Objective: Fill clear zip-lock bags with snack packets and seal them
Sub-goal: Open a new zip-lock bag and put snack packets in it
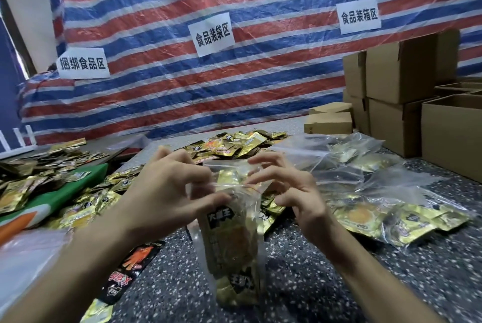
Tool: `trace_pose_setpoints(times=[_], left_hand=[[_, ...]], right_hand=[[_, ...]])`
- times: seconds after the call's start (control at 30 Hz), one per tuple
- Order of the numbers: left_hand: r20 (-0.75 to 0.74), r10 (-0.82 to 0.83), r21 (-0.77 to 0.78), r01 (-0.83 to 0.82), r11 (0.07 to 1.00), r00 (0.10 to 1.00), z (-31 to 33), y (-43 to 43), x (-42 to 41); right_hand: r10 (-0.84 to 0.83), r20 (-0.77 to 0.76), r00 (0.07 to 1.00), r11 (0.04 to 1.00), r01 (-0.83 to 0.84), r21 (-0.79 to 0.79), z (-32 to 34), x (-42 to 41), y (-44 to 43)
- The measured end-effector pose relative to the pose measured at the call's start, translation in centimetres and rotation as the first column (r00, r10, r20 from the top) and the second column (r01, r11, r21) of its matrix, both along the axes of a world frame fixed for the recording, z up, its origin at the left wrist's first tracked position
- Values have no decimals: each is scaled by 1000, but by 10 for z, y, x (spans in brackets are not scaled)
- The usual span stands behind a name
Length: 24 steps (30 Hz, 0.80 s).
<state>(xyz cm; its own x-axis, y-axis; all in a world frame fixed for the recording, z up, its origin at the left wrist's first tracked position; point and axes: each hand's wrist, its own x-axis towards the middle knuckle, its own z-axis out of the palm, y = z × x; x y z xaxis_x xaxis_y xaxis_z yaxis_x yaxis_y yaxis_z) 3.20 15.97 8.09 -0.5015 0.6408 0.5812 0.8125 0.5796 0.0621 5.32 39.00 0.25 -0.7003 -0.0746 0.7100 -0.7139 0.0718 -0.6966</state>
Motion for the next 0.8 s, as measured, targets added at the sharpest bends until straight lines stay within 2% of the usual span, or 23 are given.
trace_pose_setpoints(times=[0.1,0.23,0.37,0.47,0.63,0.67,0.7,0.8], left_hand=[[-40,63,14,-62,998,997,-4,-1,-4],[-90,101,65,-95,993,991,-9,-6,-6],[-85,76,129,-65,990,993,-7,-10,-6],[-34,21,87,-18,996,999,-5,-14,-4],[270,-46,-17,53,998,962,2,-21,-8],[293,-40,-44,55,998,955,3,-20,-8],[265,-27,-82,51,995,964,3,-19,-9],[7,37,-183,-35,983,999,2,-20,-16]], right_hand=[[12,35,999,996,-15,83,0,1,-3],[-86,-23,996,971,89,222,-4,-4,-7],[2,27,1000,999,-3,34,-3,-5,-11],[77,78,994,996,-74,-46,-3,-4,-8],[133,75,988,984,-122,-131,1,0,-8],[142,64,988,982,-132,-137,3,1,-9],[158,58,986,979,-149,-138,4,1,-9],[192,48,980,972,-183,-148,7,5,-9]])
